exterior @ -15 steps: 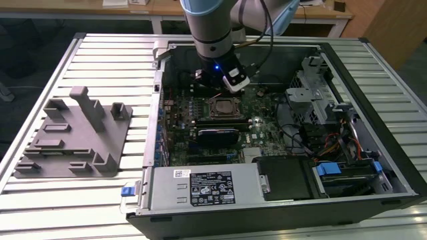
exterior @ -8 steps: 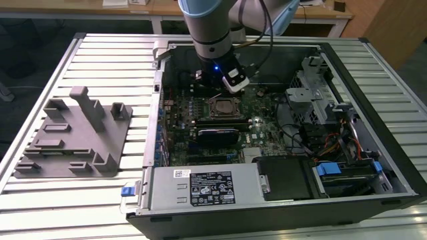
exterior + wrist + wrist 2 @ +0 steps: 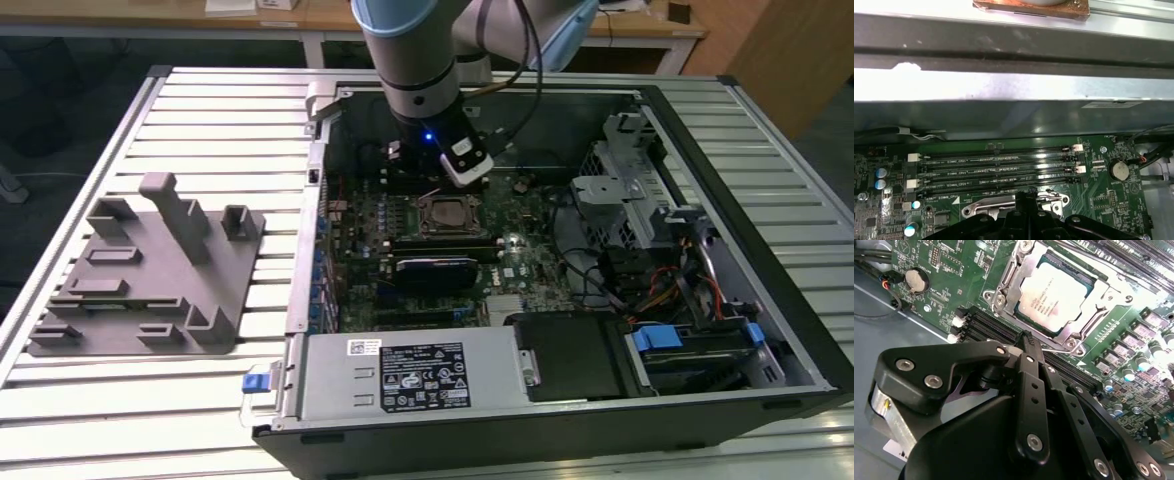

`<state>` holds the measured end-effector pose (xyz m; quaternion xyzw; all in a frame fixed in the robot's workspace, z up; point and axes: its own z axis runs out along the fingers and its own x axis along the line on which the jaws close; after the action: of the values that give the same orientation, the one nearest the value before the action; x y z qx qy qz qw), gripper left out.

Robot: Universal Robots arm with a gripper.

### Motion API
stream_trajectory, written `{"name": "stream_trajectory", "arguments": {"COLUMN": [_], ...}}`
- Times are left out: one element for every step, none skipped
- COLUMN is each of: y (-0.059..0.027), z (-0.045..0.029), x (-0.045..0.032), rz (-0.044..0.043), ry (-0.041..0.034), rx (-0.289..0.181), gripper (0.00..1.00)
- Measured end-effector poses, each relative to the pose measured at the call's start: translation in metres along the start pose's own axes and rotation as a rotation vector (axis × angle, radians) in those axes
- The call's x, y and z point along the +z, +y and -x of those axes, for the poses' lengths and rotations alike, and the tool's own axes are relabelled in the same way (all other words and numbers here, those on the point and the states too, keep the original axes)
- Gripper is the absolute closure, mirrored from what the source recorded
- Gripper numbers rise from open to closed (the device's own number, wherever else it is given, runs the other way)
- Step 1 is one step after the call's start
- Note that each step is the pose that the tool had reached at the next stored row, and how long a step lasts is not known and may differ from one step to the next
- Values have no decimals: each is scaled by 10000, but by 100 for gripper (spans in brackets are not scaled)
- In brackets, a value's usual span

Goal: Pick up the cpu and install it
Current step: 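Install the first cpu locking lever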

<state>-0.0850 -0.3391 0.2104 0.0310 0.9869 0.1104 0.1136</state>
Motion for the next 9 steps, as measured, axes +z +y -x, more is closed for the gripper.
{"name": "stream_trajectory", "arguments": {"y": [4, 9, 16, 26, 36, 46, 55, 60, 62], "z": [-2, -4, -6, -9, -11, -13, -15, -17, -18], "x": [6, 12, 18, 26, 32, 38, 44, 51, 56], "rz": [-7, -15, -23, -32, -41, -50, -58, -67, -79], "ry": [-16, -30, -42, -53, -62, -71, -80, -90, -106], "rx": [31, 65, 101, 142, 180, 215, 251, 293, 353], "gripper": [89, 89, 89, 89, 89, 89, 89, 89, 89]}}
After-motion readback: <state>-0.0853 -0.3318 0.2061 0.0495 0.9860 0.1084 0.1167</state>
